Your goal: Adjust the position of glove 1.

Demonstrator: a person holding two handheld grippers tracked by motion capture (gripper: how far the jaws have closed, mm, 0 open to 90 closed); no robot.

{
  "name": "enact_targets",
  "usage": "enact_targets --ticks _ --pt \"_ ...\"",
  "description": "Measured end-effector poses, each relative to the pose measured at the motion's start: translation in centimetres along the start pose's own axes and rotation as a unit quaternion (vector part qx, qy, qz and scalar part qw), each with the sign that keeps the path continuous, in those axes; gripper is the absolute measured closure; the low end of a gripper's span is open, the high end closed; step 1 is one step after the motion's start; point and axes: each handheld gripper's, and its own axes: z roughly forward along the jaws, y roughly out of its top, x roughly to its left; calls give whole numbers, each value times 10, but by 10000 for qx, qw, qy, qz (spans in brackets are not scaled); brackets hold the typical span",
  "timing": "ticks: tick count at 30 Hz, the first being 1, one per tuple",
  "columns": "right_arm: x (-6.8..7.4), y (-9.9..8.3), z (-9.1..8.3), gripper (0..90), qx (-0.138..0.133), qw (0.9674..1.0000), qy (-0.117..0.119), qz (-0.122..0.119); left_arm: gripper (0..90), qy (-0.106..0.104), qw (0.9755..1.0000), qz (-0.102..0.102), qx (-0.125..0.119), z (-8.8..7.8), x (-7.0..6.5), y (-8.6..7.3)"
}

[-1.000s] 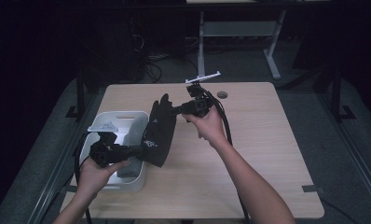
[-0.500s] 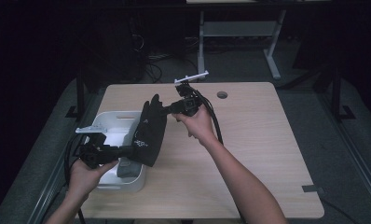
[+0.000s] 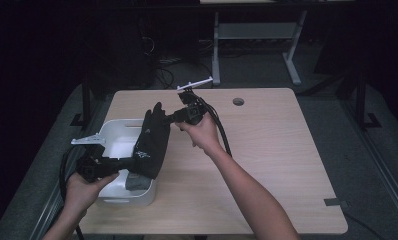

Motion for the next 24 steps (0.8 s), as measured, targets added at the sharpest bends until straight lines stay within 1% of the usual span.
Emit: enact_targets --ticks 7,8,12,13,16,19,20,24 --pt "4 2 10 755 52 10000 26 -38 824 50 10000 -51 11 -4 5 -6" --pt "4 3 12 754 72 10000 22 -57 824 65 10000 -30 15 -5 6 -6" --pt "7 4 18 755 103 9999 49 -70 824 93 9999 -91 3 -8 9 -9" --pt "7 5 20 754 106 9999 56 -33 824 105 9999 -103 1 -9 10 -10" --pt "8 6 25 755 145 9999 54 -65 824 111 9998 -140 0 -10 12 -12" --pt "9 7 29 755 163 9998 53 -80 824 132 9999 -104 -9 -12 15 -14" --pt "9 7 30 754 183 9998 58 -61 824 138 9997 -175 -12 -12 15 -14" --pt "10 8 36 754 226 9997 73 -51 824 161 9997 -184 15 -13 17 -17"
